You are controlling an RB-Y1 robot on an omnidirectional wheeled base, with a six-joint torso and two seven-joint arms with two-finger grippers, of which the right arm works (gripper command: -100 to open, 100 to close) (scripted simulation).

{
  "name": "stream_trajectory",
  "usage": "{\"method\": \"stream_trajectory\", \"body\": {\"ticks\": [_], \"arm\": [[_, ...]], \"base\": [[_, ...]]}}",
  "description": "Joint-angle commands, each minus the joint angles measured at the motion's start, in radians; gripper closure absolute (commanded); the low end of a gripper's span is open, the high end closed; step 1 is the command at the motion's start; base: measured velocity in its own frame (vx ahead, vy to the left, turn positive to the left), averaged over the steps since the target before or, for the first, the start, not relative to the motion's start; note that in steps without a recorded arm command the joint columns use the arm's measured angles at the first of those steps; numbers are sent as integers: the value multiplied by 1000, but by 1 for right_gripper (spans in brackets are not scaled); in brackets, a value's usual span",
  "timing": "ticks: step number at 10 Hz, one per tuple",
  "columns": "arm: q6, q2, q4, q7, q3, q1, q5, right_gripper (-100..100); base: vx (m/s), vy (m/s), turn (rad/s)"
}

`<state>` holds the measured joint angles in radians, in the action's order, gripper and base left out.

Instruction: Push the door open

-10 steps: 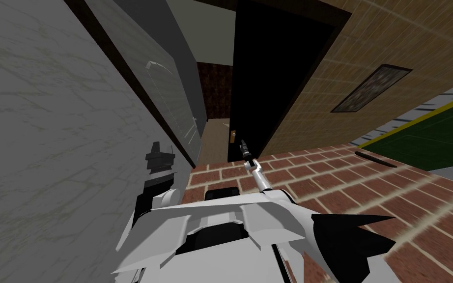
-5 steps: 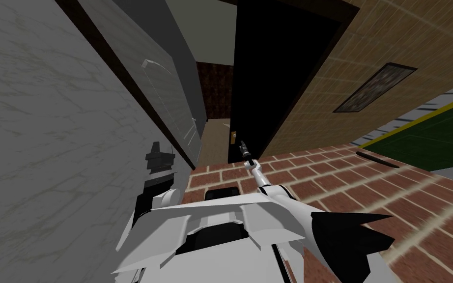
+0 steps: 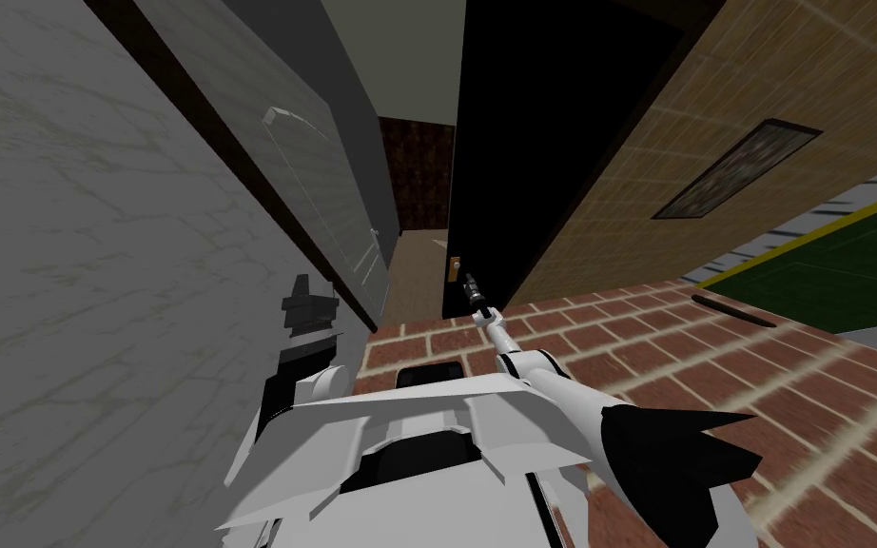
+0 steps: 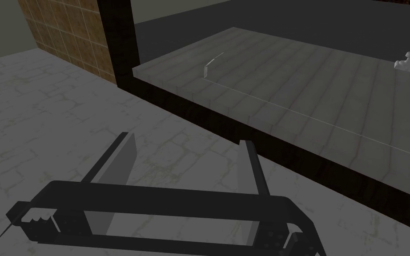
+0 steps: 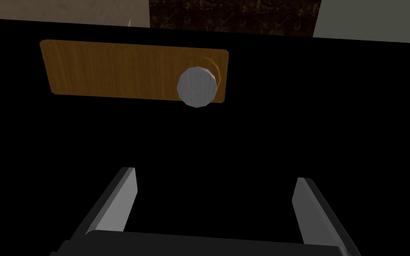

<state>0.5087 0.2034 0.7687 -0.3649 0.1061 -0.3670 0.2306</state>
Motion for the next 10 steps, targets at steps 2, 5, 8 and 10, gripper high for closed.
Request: {"method": "stream_trajectory", "body": {"ticks": [2, 5, 8, 10], "arm": [[-5, 6, -58, -20, 4, -34, 9, -100], [-5, 8, -76, -23, 8, -43, 10, -100], [-5, 7, -80, -16, 14, -44, 6, -100], [-5, 6, -84, -10, 19, -45, 3, -100]], "base": [[105, 19, -7], [96, 8, 3], [209, 5, 24], [179, 18, 33]]}}
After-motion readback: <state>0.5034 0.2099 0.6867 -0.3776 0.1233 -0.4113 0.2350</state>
